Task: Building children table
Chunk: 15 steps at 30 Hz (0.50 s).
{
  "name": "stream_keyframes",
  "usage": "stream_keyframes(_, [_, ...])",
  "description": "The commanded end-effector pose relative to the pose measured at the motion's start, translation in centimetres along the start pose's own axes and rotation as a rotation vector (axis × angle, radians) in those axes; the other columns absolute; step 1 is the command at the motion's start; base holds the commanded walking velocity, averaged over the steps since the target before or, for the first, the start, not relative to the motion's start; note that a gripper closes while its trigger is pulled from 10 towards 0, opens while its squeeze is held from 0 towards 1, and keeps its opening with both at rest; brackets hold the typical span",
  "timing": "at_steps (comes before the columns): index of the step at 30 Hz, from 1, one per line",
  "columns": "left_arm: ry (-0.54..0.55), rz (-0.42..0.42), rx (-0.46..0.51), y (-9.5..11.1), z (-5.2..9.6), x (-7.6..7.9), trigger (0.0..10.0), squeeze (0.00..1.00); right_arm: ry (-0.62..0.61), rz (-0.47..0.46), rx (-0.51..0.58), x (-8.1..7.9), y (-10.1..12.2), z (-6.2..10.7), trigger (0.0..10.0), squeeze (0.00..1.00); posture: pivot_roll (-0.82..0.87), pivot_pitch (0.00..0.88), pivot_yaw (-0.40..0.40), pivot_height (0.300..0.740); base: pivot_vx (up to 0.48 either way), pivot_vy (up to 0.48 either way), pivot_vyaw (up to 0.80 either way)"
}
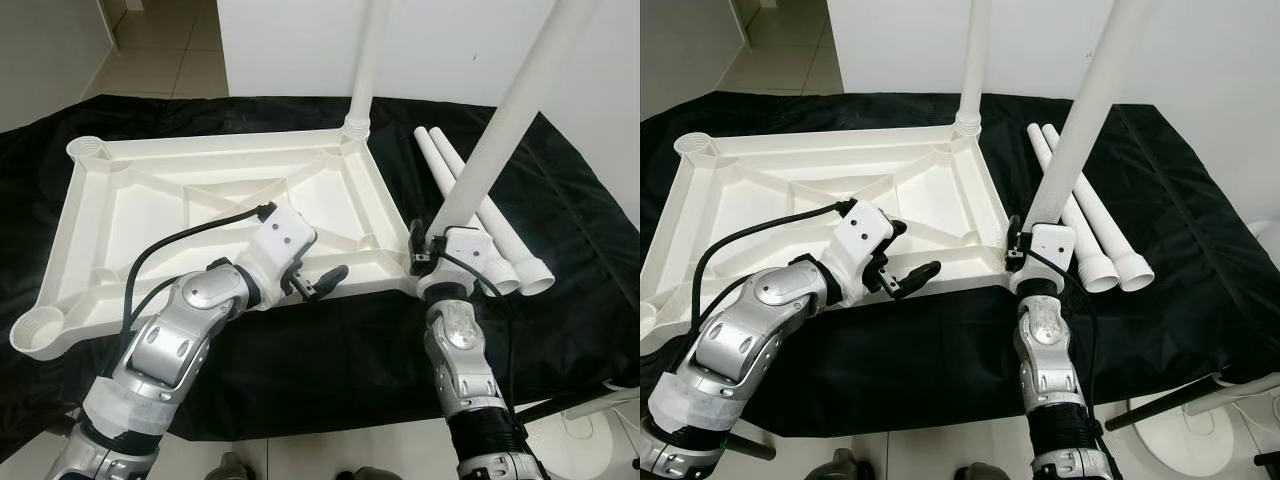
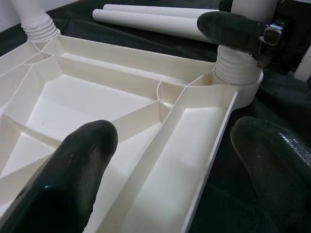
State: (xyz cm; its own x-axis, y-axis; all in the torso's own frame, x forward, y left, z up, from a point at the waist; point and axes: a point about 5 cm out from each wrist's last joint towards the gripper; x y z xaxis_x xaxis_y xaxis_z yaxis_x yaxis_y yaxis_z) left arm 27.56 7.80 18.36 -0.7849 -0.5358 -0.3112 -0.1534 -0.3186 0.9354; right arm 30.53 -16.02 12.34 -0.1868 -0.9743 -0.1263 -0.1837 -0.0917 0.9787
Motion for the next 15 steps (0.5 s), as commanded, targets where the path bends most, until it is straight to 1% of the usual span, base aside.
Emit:
stream_keyframes(1, [0.022, -0.003, -0.003, 0.1, 0.0, 0.1, 10.0, 0.0, -0.181, 0.056, -0.247, 3.4, -4.6, 1.8, 10.0, 0.0, -0.04, 0.058, -0.016, 0.74, 0.0, 0.0, 0.0])
stream_keyframes(4, [0.024, -0.001, -0.002, 0.1, 0.0, 0.1, 10.0, 0.0, -0.193, 0.057, -0.236, 3.3, -4.5, 1.6, 10.0, 0.0, -0.04, 0.058, -0.016, 0.74, 0.0, 0.0, 0.0])
stream_keyframes(9, [0.026, -0.001, -0.002, 0.1, 0.0, 0.1, 10.0, 0.0, -0.134, 0.049, -0.176, 2.6, -3.8, 1.3, 10.0, 0.0, -0.04, 0.057, -0.018, 0.74, 0.0, 0.0, 0.0])
stream_keyframes(11, [0.026, -0.001, -0.002, 0.1, 0.0, 0.1, 10.0, 0.0, -0.134, 0.049, -0.176, 2.6, -3.8, 1.3, 10.0, 0.0, -0.04, 0.057, -0.018, 0.74, 0.0, 0.0, 0.0])
stream_keyframes(12, [0.026, 0.0, -0.001, 0.1, 0.0, 0.1, 10.0, 0.0, -0.107, 0.03, -0.153, 2.5, -3.5, 1.3, 10.0, 0.58, -0.04, 0.056, -0.018, 0.74, 0.0, 0.0, 0.0])
stream_keyframes(14, [0.026, 0.0, -0.001, 0.1, 0.0, 0.1, 10.0, 0.0, -0.107, 0.03, -0.153, 2.5, -3.5, 1.3, 10.0, 0.58, -0.04, 0.056, -0.018, 0.74, 0.0, 0.0, 0.0])
stream_keyframes(15, [0.025, 0.001, 0.0, 0.1, 0.0, 0.2, 10.0, 0.0, -0.081, 0.014, -0.122, 2.6, -3.1, 1.3, 10.0, 1.0, -0.04, 0.057, -0.019, 0.74, 0.0, 0.0, 0.0])
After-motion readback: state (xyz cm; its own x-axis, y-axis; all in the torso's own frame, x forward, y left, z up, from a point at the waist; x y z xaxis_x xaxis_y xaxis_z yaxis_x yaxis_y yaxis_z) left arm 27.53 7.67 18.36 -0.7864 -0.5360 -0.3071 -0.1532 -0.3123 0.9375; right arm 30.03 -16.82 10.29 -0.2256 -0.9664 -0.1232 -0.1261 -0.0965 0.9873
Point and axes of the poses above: a point about 5 cm out from each wrist's last joint towards the gripper, its own z axis pointing back from the gripper into the wrist, its own y axis along the axis of the wrist's last joint, x = y × z, and after that the axes turned 5 degrees about -z, right-handed
